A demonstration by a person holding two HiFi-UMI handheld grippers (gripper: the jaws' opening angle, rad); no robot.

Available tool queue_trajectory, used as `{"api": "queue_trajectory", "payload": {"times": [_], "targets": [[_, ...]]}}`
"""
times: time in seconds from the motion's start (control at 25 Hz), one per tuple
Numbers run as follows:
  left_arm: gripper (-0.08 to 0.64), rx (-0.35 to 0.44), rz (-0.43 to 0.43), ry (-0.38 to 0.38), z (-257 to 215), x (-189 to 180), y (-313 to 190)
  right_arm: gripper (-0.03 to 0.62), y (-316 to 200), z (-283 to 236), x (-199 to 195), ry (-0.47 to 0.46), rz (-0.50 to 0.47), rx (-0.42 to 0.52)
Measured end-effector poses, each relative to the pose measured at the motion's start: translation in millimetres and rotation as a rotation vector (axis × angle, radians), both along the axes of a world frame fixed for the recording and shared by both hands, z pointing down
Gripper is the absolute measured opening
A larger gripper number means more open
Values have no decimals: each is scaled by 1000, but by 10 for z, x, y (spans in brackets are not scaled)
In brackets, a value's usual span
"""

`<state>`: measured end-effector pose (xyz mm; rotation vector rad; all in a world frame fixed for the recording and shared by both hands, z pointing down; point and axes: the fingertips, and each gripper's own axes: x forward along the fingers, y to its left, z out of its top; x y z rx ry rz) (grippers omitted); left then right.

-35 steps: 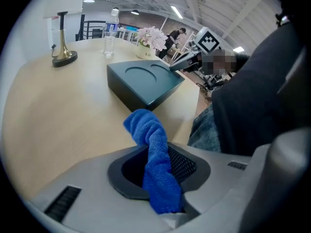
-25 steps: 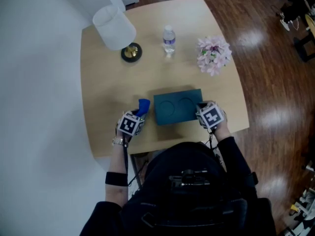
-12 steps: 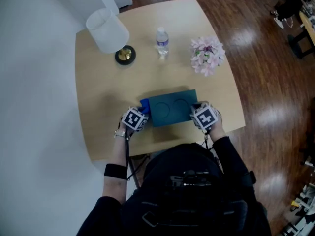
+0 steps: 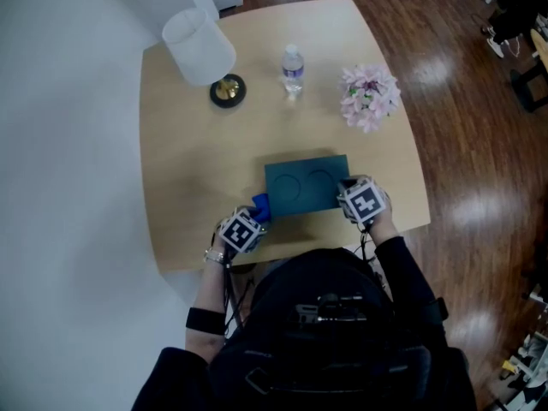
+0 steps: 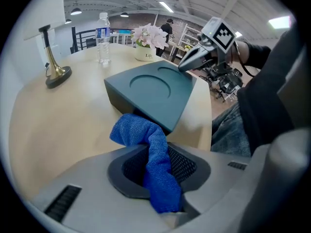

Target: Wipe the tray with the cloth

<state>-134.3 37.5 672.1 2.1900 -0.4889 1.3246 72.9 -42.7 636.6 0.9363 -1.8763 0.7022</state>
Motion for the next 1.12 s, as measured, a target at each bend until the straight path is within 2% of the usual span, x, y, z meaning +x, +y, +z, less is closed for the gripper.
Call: {"api": "queue_trajectory", "payload": {"times": [0.32,0.52,0.64,0.88,1.12], "targets": [[115,-32,-6,48,-151,210,536,8,-6,-13,3,-20,-6,12],[115,-39,-1,60,-296,317,754,6,-3,-20,-30,-45,-11,-15],[115,-35,-46,21,-281,245,768,6,-77,-41,32,-34,-15,-11],[114,-14,-179,-20,-252,248,580,6,-659,-215,289,3,-2,116],[114,-69,-234,-2,-205,419,572,6,-1128,-136,212,55,-106,131]]}}
